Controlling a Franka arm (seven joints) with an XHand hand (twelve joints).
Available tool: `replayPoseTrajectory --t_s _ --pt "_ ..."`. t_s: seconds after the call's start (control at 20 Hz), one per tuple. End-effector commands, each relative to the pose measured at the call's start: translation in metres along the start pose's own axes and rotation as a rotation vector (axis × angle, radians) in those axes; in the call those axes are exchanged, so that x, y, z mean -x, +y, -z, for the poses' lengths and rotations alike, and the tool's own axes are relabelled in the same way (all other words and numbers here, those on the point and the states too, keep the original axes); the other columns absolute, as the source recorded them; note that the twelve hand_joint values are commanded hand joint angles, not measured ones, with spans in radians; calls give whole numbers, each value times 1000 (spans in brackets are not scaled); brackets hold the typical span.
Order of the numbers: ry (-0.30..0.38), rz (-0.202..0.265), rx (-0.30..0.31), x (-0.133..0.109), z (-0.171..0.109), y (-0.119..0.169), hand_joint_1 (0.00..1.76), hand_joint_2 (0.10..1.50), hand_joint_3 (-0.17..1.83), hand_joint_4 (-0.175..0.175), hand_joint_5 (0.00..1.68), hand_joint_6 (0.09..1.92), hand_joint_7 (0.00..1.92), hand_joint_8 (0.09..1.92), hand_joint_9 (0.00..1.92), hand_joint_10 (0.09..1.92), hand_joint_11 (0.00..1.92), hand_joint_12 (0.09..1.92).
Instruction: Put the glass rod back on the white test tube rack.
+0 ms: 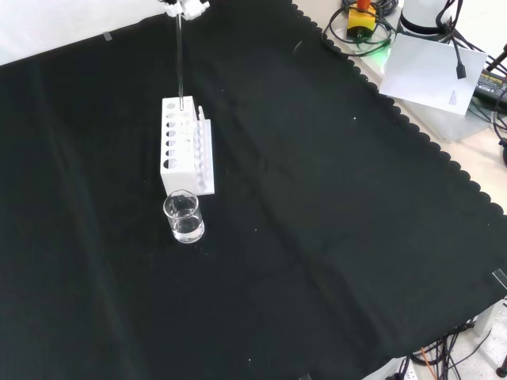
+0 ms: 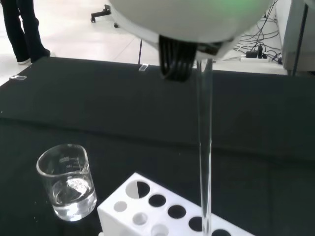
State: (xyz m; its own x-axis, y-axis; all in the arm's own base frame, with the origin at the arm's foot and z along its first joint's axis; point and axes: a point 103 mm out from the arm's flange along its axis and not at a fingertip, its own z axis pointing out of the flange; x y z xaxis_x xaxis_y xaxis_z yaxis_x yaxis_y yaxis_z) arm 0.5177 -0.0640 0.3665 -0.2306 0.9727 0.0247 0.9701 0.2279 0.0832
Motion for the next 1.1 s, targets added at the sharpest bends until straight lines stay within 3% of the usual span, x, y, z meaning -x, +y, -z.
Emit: replayPoseTrajectory --t_s 0.05,0.35,0.6,1.1 --pt "20 7 -21 4 -21 -3 1253 462 949 -175 1364 604 1604 745 1918 408 1778 756" --pt "16 23 -25 1 -20 -3 1236 435 986 -175 1390 624 1677 679 1920 411 1788 741" --pt "-8 9 -9 0 -5 -6 1236 434 987 -175 1391 624 1679 674 1920 412 1789 740" --pt "-10 23 -17 -2 -11 -7 1236 433 989 -175 1391 624 1683 667 1920 413 1790 738"
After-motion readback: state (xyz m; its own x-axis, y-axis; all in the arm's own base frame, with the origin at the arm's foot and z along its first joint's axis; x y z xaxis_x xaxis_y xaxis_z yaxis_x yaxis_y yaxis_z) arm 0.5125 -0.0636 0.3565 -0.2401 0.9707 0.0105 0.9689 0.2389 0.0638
